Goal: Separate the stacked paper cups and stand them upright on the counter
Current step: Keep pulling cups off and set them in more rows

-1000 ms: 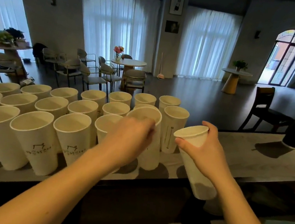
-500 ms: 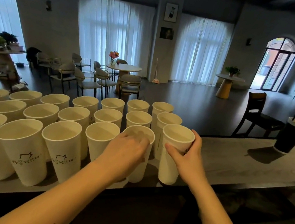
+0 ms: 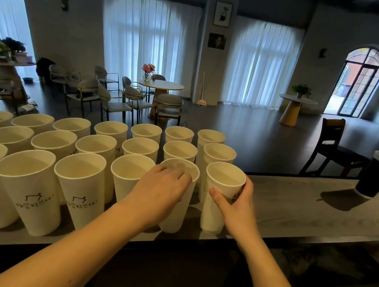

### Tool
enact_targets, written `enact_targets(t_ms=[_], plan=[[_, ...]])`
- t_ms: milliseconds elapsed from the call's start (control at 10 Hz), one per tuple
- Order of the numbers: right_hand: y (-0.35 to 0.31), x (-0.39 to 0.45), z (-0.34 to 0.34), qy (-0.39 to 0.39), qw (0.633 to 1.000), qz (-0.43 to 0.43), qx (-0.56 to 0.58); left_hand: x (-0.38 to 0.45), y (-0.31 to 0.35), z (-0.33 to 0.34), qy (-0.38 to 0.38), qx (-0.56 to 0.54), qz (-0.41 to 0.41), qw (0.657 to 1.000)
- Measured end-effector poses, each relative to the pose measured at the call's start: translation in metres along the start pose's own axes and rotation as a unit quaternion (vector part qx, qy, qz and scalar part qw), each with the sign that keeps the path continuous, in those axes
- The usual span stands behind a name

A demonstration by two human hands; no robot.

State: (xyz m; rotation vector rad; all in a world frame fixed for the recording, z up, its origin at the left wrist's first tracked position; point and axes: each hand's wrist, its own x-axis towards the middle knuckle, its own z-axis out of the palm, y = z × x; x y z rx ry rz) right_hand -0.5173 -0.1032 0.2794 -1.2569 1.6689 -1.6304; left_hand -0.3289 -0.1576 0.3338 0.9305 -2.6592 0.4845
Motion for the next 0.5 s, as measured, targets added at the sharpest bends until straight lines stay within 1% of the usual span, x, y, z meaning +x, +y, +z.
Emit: enact_targets(t_ms=[200,400,500], plan=[[0.007,0.002,-0.002,-0.015,1.000,0.017,-0.017,0.000,0.000,0.000,0.002,-0.051,-0.017,0.999],[0.007,0.002,-0.003,-0.015,0.999,0.021,-0.031,0.002,0.003,-0.005,0.002,-0.065,-0.027,0.997],[0.001,0.001,-0.006,0.010,0.999,0.036,-0.029,-0.001,-0.001,-0.011,0.015,-0.095,-0.035,0.995]])
